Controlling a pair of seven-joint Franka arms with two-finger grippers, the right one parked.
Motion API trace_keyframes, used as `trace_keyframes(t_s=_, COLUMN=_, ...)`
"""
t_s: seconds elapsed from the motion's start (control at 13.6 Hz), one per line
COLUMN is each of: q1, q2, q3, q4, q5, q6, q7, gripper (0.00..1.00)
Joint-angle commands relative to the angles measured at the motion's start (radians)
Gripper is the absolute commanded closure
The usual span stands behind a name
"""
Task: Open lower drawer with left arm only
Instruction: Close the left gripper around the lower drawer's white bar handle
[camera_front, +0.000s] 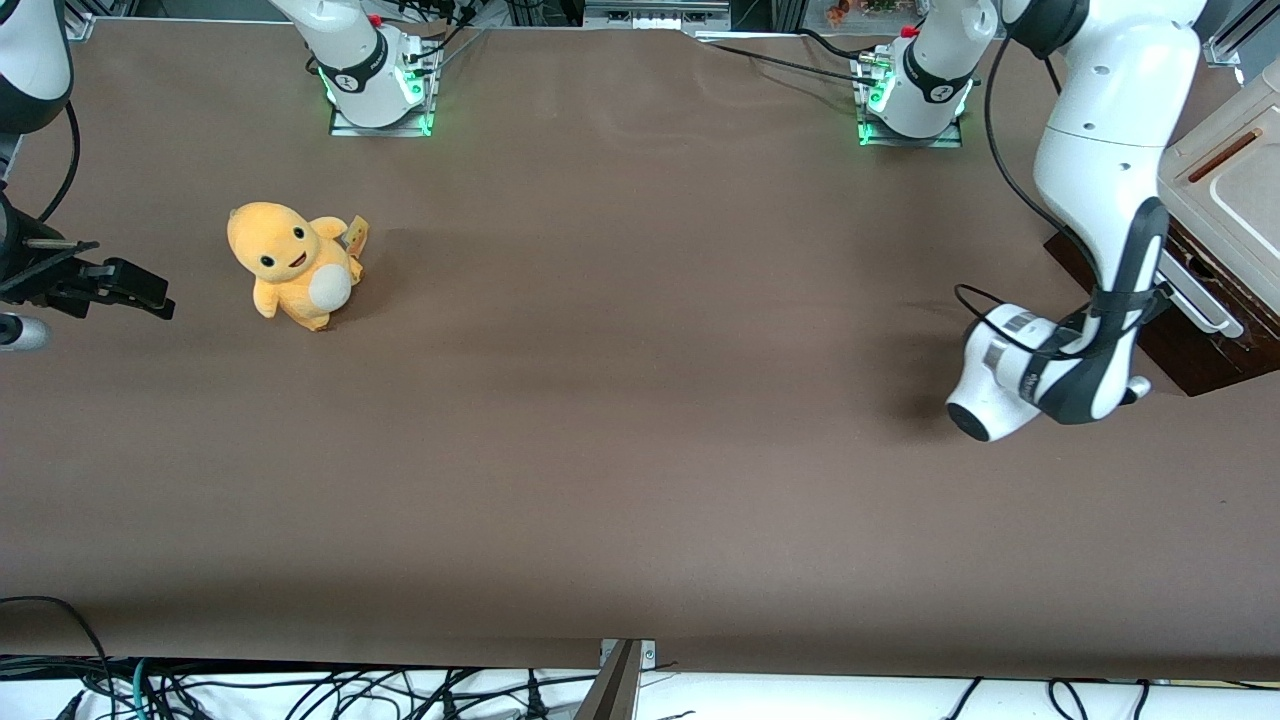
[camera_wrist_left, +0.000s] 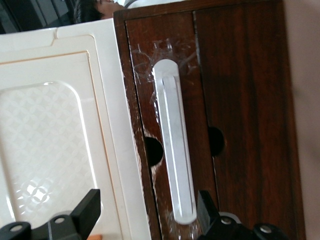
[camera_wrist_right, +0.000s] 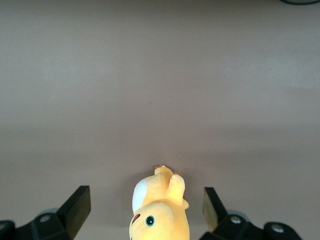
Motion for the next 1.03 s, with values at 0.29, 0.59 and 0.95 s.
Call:
trace_keyframes(t_s=0.29, q1=0.075, q2=0.035, q3=-0.006, q4=-0.011, q5=0.137, q6=0.064, q7=-0.072, gripper=0.14)
trace_keyframes(t_s=0.59, q1=0.098, q2=0.034, q3=-0.008, q4=-0.083, q5=0.125, q6=0.068, q7=-0.158, gripper=0.23)
trace_keyframes(t_s=0.95, q1=0.099, q2=0.029, q3=-0.009, q4=-0.087, q5=0.119, q6=0.068, q7=-0.157, gripper=0.63)
